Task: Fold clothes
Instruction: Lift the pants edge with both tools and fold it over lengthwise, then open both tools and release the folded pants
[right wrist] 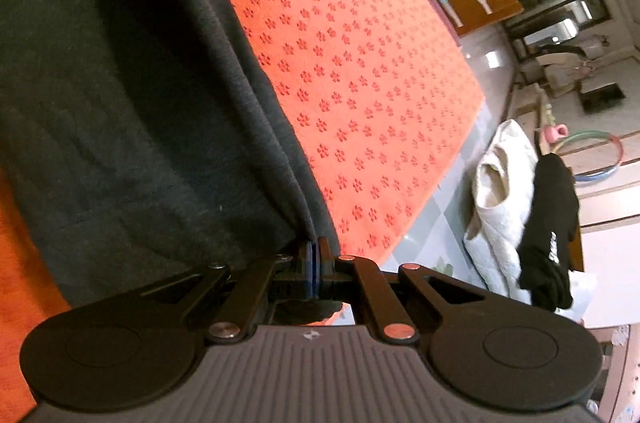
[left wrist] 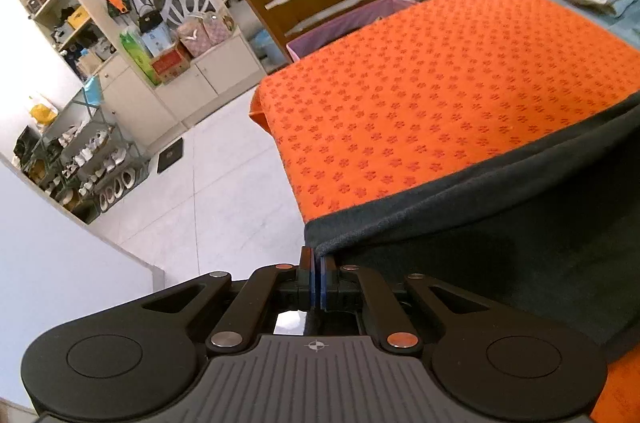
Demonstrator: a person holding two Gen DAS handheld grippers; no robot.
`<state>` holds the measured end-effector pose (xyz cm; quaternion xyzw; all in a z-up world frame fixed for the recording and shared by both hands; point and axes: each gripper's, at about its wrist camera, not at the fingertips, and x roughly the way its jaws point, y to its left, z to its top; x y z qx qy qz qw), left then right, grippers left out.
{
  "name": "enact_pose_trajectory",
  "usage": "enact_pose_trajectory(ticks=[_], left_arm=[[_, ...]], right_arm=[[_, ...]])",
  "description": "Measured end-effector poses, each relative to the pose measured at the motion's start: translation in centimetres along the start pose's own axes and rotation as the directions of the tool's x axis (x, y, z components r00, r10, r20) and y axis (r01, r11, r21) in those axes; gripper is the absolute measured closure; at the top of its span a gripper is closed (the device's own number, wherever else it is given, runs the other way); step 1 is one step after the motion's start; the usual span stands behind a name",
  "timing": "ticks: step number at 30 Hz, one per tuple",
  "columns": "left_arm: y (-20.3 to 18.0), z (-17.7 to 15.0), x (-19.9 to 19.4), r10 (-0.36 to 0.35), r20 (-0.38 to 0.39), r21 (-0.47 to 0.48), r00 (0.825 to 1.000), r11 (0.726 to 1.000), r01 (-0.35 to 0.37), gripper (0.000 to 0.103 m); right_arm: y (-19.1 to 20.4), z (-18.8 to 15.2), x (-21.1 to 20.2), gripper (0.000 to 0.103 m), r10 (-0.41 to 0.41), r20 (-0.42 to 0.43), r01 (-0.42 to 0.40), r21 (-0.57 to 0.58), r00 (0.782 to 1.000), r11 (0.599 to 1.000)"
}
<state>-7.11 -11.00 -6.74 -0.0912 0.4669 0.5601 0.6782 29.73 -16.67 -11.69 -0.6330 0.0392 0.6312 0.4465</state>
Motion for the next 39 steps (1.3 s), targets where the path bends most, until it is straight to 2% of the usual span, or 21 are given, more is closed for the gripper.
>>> enact_pose_trajectory(ticks=[6,9,14,18,20,22,25,27,30,33,36,39], left_arm=[[0.3,1.4,3.7,-0.026,-0.065,0.009,0.998,1.000,0.027,0.096],[0.4,1.9,5.3,-0.040,-0.093,-0.004,0.995,0.999,0.040,0.091],[1.3,2.2,8.0,-0.088,-0.158,-0.074,0.983,0.994,0.077,0.082],[2.4,2.4,9.0,-0.112,-0.170,-0.136,0.979,0.987,0.089,0.077],[2.7,2.5,9.2,-0.111,-0.160,-0.153,0.981,0.985,0.086,0.079],[2.8,2.6,9.0,-0.103,-0.145,-0.163,0.984,0.984,0.079,0.086],[3.1,2.8,9.1,-0.091,-0.149,-0.199,0.985,0.978,0.060,0.085],[3.8,2.9,10.0,-0.053,-0.173,-0.219,0.984,0.976,0.014,0.085],[5.8,2.4,11.4,-0.051,-0.210,-0.297,0.976,0.955,-0.014,0.085],[7.2,2.0,11.7,-0.039,-0.216,-0.335,0.976,0.942,-0.036,0.085],[8.0,1.5,10.7,-0.054,-0.187,-0.357,0.981,0.934,-0.017,0.085],[8.1,1.0,8.7,-0.075,-0.142,-0.348,0.987,0.937,0.021,0.085]], right_arm=[[-1.3,0.7,2.2,0.101,0.045,-0.017,-0.046,-0.010,0.999,0.999],[-1.7,1.0,3.0,0.101,0.066,-0.023,-0.066,-0.005,0.998,0.998],[-2.0,1.2,3.7,0.099,0.086,-0.020,-0.085,0.005,0.996,0.996],[-2.5,1.1,3.9,0.099,0.097,-0.011,-0.097,0.026,0.995,0.995],[-2.6,1.0,4.0,0.099,0.102,-0.006,-0.102,0.038,0.995,0.994],[-2.8,0.9,4.0,0.099,0.105,-0.001,-0.104,0.051,0.995,0.993],[-2.8,0.8,4.1,0.099,0.104,0.005,-0.104,0.058,0.995,0.993],[-2.8,0.8,4.1,0.098,0.101,0.008,-0.101,0.059,0.995,0.993],[-2.9,0.8,4.2,0.098,0.100,0.009,-0.101,0.070,0.995,0.992],[-2.8,0.8,4.2,0.098,0.093,0.008,-0.094,0.080,0.996,0.992],[-2.7,0.9,3.7,0.091,0.067,0.023,-0.069,0.099,0.997,0.993],[-3.0,1.0,2.4,0.083,0.031,0.053,-0.039,0.151,0.998,0.988]])
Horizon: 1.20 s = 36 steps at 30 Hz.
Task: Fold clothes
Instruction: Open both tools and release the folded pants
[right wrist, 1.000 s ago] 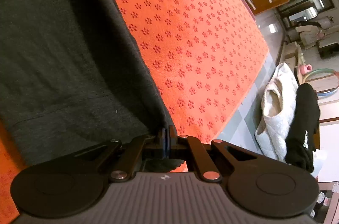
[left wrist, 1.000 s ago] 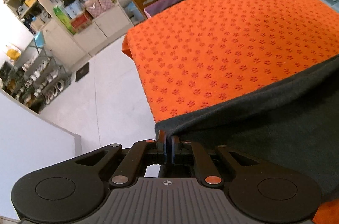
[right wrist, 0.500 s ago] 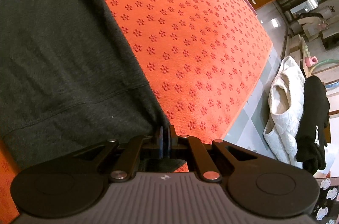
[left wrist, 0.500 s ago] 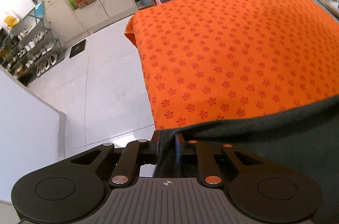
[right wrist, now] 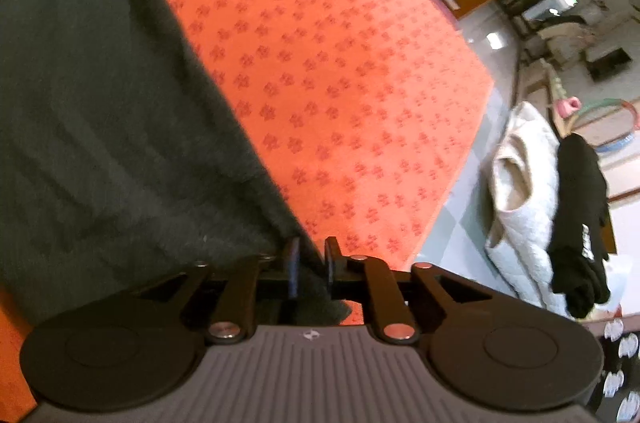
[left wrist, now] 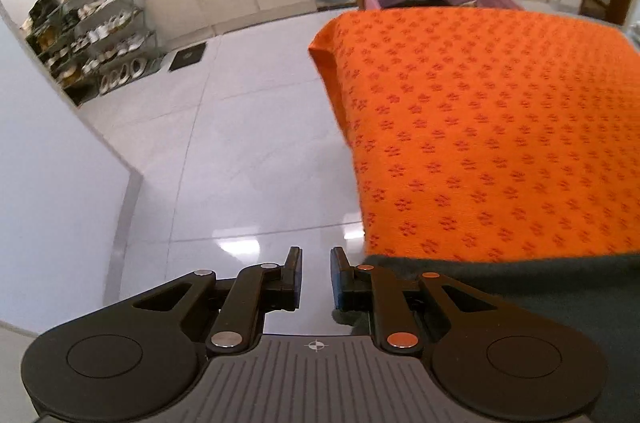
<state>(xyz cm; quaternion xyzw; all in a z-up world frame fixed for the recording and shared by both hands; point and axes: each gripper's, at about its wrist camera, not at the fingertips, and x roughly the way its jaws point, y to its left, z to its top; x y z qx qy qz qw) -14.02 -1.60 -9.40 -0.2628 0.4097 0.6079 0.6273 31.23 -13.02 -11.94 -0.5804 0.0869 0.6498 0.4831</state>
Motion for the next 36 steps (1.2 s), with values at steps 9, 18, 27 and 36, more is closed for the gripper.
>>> enact_pose_trajectory(ticks=[9,18,27,36], left_arm=[[2.3,-3.4,-5.1,-0.139,0.108,0.093,0.984,0.987,0.130,0.080],[5.8,-7.5,-8.4,-0.296,0.196,0.297,0.935,0.926,0.231,0.070],[3.7,-12.5,-9.2,-0.467,0.168,0.551,0.868,0.775,0.310,0.055],[-2.8,-16.7,-8.8,-0.515,0.162,0.721,0.842,0.644,0.256,0.054]], right_arm=[[0.6,1.4,-7.4,0.072,0.003,0.100,-0.031,0.273,0.995,0.961],[7.4,1.3,-13.2,0.067,-0.025,0.091,-0.034,0.590,0.996,0.806],[15.0,0.4,-15.6,0.066,-0.013,0.064,-0.039,0.741,0.998,0.671],[20.6,0.4,-17.4,0.062,-0.012,0.151,-0.109,0.762,0.989,0.639]])
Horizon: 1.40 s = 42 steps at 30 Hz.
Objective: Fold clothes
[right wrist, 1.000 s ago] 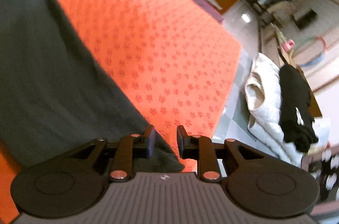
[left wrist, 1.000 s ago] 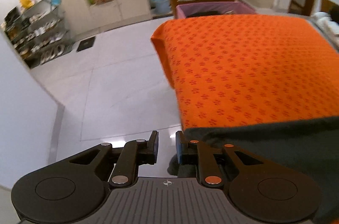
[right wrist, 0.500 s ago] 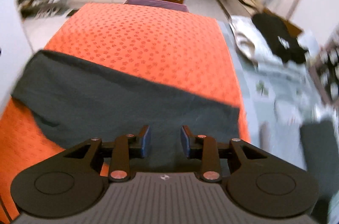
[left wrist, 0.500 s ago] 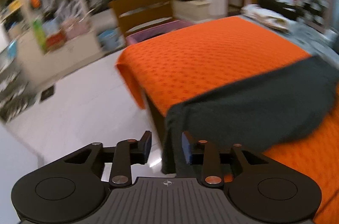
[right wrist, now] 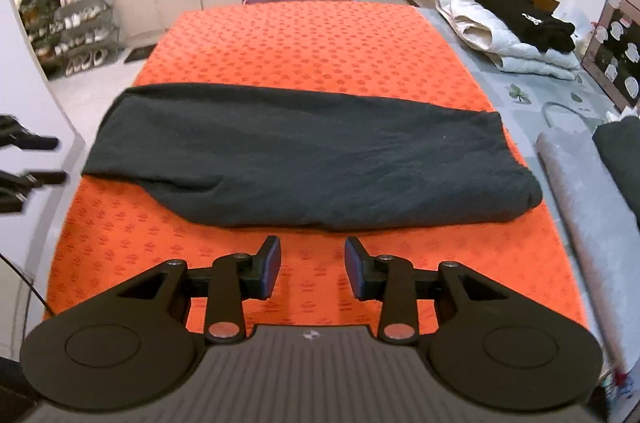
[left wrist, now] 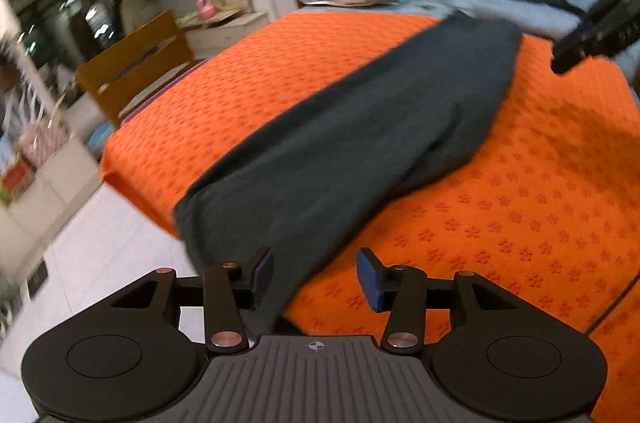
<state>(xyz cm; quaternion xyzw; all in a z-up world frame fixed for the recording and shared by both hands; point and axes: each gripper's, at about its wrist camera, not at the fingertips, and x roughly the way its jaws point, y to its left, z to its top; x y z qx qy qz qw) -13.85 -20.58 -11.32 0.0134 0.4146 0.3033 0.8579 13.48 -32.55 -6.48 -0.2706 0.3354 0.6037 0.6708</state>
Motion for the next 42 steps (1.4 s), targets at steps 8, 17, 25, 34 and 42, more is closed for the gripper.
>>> enact_pose_trajectory(ticks=[8,17,25,34,42], left_arm=[[-1.5,0.0,3.6,-0.039,0.037,0.213,0.999,0.977,0.030,0.057],[4.9,2.4,4.0,-0.297,0.020,0.250,0.955,0.926,0.283,0.099],[9.1,5.2,6.7,-0.431,-0.049,0.107,0.901,0.895,0.433,0.099],[10.4,6.1,7.3,-0.514,-0.088,0.051,0.853,0.853,0.520,0.098],[10.7,6.2,7.4,-0.531,-0.096,0.072,0.842,0.840,0.537,0.097]], right_arm=[[3.2,-1.6,0.8,0.060,-0.051,0.029,0.049,0.048,0.998,0.998],[8.9,-3.0,3.2,0.059,-0.134,0.078,0.112,0.242,0.988,0.964],[14.4,-2.0,7.1,0.058,-0.213,0.106,0.183,0.244,0.971,0.953],[19.6,0.6,10.9,0.058,-0.389,0.134,0.389,0.032,0.911,0.921],[20.9,1.2,12.4,0.057,-0.512,0.148,0.518,0.002,0.846,0.856]])
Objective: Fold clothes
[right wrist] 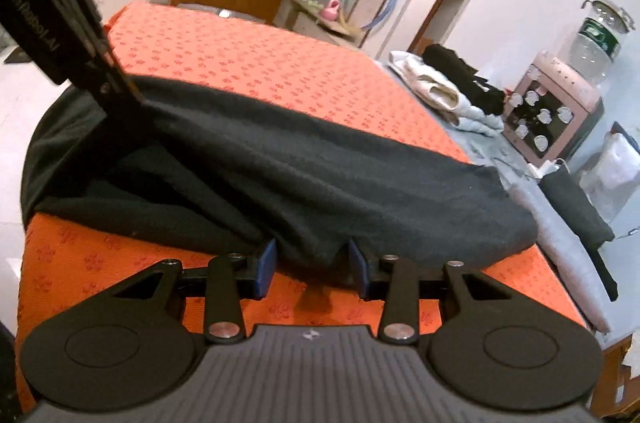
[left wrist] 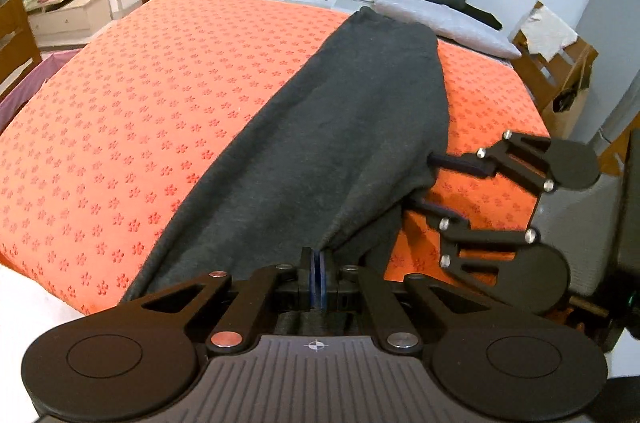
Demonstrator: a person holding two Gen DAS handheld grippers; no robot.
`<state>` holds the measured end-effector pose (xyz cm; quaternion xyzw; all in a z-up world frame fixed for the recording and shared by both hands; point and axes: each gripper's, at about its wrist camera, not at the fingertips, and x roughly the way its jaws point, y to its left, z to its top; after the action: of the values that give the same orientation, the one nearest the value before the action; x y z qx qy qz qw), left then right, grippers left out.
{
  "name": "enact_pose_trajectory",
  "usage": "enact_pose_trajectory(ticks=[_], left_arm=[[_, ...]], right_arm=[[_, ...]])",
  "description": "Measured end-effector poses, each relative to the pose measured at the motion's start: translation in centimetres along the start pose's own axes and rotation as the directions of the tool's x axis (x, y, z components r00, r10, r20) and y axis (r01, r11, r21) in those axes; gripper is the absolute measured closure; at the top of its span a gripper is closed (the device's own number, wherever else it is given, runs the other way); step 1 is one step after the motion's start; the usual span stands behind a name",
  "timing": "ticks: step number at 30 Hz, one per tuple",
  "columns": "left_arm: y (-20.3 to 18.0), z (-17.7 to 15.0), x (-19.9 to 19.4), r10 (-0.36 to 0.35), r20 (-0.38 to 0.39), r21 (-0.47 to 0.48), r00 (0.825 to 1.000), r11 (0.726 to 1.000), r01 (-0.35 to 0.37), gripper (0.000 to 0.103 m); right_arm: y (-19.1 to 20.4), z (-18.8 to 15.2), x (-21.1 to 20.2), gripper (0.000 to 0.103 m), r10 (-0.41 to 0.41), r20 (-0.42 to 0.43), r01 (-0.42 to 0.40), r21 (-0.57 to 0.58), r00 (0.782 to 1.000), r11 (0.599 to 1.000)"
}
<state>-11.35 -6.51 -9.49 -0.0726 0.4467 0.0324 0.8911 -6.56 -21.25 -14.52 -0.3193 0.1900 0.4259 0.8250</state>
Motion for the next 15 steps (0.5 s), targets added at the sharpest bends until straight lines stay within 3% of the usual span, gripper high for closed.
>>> enact_pose_trajectory(ticks=[2,4,7,10,15], left_arm=[[-0.7,0.0,-0.2,0.006,0.018,0.063,1.000,0.998,-0.007,0.093],[-1.7,0.1,-0.2,-0.006,0.037,0.140,0.999,0.990,0.001,0.075],[-3.4,0.6,0.3,-0.041,0.056,0.253,0.998,0.967,0.026,0.060],[-5.2,0.9,1.7,-0.058,0.065,0.359,0.996,0.933,0.031,0.053],[-7.1,1.6,5.1,-0.032,0.072,0.477,0.997,0.879,-0.006,0.054]], right_arm=[[-0.5,0.1,-0.2,0.057,-0.034,0.010,0.034,0.026,0.999,0.999],[-1.2,0.3,-0.3,0.055,-0.067,0.017,0.066,0.053,0.998,0.996],[-2.2,-0.1,-0.7,0.054,-0.096,0.020,0.094,0.087,0.995,0.992],[-3.0,-0.2,-0.8,0.053,-0.105,0.023,0.101,0.119,0.994,0.988],[-3.9,-0.6,-0.7,0.053,-0.105,0.020,0.100,0.173,0.994,0.980]])
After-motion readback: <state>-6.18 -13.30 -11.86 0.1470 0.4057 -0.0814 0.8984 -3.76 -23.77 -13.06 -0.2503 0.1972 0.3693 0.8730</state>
